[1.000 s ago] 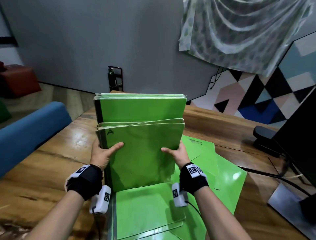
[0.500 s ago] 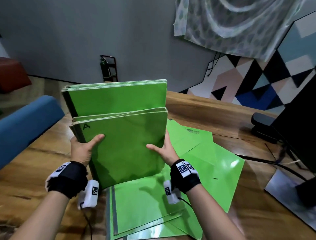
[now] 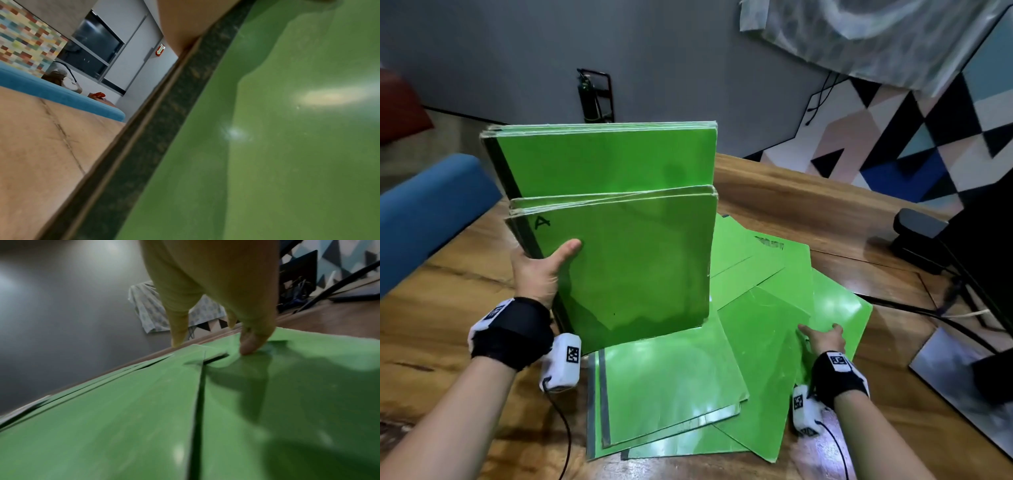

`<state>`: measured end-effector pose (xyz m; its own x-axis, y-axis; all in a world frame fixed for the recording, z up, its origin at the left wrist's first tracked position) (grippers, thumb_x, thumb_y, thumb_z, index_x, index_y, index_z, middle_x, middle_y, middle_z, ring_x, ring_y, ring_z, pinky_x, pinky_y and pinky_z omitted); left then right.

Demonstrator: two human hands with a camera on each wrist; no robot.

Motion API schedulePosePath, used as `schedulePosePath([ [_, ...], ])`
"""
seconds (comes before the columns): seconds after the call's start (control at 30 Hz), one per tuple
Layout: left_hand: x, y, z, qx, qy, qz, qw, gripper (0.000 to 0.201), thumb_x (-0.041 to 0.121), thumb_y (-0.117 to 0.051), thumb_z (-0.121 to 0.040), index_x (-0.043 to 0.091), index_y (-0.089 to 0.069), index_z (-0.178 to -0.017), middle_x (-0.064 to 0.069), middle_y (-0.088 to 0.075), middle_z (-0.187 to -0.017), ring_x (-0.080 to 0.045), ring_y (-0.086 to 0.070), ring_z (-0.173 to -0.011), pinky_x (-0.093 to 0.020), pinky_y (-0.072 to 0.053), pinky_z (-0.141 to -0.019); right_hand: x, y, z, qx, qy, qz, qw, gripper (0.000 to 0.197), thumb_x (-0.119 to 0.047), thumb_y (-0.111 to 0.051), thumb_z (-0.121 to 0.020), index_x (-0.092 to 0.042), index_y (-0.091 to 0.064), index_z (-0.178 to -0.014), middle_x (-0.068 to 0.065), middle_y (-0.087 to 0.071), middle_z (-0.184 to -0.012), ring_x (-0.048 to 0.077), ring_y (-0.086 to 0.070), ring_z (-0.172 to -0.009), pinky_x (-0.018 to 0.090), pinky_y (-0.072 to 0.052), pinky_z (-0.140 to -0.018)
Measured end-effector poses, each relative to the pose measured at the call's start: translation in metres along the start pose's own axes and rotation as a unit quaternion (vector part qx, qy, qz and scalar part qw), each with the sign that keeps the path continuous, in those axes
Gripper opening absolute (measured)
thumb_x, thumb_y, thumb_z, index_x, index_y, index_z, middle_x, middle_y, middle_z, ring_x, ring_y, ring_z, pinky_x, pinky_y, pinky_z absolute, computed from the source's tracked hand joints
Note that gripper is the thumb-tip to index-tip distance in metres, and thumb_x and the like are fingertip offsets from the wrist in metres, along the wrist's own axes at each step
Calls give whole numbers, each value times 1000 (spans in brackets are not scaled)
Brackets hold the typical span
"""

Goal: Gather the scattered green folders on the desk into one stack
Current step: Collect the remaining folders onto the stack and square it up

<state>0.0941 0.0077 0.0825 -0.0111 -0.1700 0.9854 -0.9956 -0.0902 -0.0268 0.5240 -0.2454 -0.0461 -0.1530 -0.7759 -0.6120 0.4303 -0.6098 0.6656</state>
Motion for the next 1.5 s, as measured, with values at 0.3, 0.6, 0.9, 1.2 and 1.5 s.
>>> schedulePosePath([
  [0.3,-17,8,-5,17,42,-21,999,116,72,-76,-36,-5,-52,-118,-20,-60,-120,-29,-57,-113,-46,-43,-104,-34,-21,-16,-135,-44,-68,987,103,-30,-83,-62,1,-27,-143,22,-38,-145,38,-42,-129,47,-35,-108],
  [0.6,-13,8,1,10,36,-4,999,115,75,-75,-32,-5,-56,-113,-20,-63,-114,-30,-60,-107,-38,-48,-94,-64,5,-14,-20,70,-98,992,70,-12,-69,-81,-4,-35,-141,21,-47,-140,26,-55,-105,42,-42,-99],
  [0.9,0,0,9,-9,1,4,1000,19,24,-73,-73,18,-54,-71,8,-57,-63,-4,-54,-62,-14,-46,-56,-104,130,17,130,212,-69,966,47,-14,-65,-84,-13,-54,-130,21,-59,-126,37,-55,-116,41,-43,-99],
  [1.2,10,-5,11,-12,-22,11,1000,21,18,-72,-75,9,-56,-85,5,-51,-68,3,-51,-53,2,-38,-45,-126,210,82,83,355,-243,899,27,-4,-63,-83,-9,-62,-110,6,-70,-83,17,-65,-74,37,-55,-80],
  [1.5,15,-4,9,-21,-12,21,999,18,18,-74,-72,23,-57,-74,7,-57,-74,-7,-54,-67,-17,-47,-62,-149,213,133,-104,446,-434,776,46,-34,-75,-44,-25,-62,-87,-15,-74,-75,-1,-70,-71,18,-57,-69],
])
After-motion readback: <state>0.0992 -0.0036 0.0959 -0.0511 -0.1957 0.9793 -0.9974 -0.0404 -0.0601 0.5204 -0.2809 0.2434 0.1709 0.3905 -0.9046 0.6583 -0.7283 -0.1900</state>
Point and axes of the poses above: each hand's wrist, its own z-axis away from the middle knuckle, its own y-axis out of the back of the hand, x = y × z, the point moved 4 cm from there along -z, towards the middle knuckle
